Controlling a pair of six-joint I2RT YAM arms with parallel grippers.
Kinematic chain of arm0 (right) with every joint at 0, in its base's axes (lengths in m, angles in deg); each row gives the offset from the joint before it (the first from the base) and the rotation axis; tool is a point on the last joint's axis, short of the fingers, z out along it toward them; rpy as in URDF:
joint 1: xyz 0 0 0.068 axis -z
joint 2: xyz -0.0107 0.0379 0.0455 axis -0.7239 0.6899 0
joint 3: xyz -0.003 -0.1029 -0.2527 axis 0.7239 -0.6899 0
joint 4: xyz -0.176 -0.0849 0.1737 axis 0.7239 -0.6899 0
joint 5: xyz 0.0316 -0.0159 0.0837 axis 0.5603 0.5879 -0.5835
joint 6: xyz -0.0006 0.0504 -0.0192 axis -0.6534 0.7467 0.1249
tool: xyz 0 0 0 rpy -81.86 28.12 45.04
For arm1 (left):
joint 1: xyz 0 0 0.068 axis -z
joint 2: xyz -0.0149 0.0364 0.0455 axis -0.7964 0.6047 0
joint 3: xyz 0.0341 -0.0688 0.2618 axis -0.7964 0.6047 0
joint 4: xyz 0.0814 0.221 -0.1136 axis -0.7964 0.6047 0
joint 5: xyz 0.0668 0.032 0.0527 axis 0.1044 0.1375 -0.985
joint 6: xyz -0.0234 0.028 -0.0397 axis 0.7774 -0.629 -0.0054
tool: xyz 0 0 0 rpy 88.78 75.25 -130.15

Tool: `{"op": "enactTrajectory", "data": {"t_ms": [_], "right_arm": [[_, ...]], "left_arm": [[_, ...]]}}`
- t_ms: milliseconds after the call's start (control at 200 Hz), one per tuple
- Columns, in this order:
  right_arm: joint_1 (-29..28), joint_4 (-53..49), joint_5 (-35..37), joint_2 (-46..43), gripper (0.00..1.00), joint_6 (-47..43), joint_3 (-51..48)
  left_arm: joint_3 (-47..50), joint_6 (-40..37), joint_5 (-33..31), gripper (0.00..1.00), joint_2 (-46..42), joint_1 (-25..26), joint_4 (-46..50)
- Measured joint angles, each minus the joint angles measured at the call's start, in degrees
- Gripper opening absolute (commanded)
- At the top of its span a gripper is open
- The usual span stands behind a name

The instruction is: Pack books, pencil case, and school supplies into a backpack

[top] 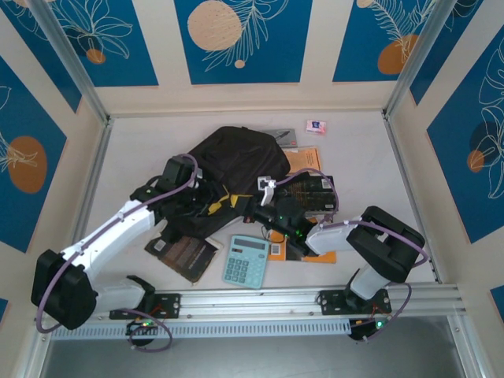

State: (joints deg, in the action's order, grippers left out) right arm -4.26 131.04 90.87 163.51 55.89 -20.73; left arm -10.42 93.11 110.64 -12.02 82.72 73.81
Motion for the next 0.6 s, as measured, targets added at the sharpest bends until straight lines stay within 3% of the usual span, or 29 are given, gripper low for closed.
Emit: {"op": "enactTrajectory", "data": {"t_ms": [270, 410, 600], "right_arm": [[0.00, -0.42, 0.15, 0.00, 0.00, 0.17, 0.00], [0.00, -1.46, 0.42, 0.00, 0.00, 0.17, 0.00], [0.00, -2.29, 0.55, -0.02, 0.00, 0.17, 0.00]], "left_arm": [[-2.54, -1.49, -0.57, 0.40, 2.78, 0.26, 0.66], [-3.34, -2.34, -0.59, 0.29, 4.24, 0.33, 0.90], [-3.98, -3.50, -0.92, 0.04, 4.96, 0.37, 1.18]]}}
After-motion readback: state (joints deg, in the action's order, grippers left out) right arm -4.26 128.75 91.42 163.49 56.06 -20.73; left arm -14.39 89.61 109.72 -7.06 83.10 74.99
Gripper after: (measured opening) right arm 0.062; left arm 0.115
